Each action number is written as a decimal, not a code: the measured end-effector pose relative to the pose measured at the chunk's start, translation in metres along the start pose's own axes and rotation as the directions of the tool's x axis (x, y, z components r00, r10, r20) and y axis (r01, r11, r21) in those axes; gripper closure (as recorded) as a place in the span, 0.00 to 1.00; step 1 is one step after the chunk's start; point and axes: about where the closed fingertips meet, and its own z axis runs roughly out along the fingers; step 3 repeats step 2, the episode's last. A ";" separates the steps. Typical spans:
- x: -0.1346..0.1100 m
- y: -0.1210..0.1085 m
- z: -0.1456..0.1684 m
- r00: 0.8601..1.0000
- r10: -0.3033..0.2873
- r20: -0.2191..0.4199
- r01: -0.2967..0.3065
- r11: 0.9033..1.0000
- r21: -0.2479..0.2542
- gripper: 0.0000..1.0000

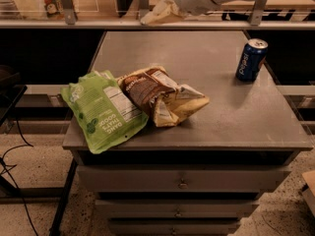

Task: Move brown chip bag near green rice chip bag

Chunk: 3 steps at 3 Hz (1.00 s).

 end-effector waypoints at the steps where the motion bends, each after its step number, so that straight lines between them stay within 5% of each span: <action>1: -0.003 0.001 0.001 1.000 -0.003 0.002 0.003 1.000 -0.002 0.00; 3: -0.003 0.001 0.001 1.000 -0.003 0.002 0.003 1.000 -0.002 0.00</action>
Offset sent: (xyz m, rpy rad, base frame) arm -0.0014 0.0023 0.0003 -0.0013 -0.0003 0.0037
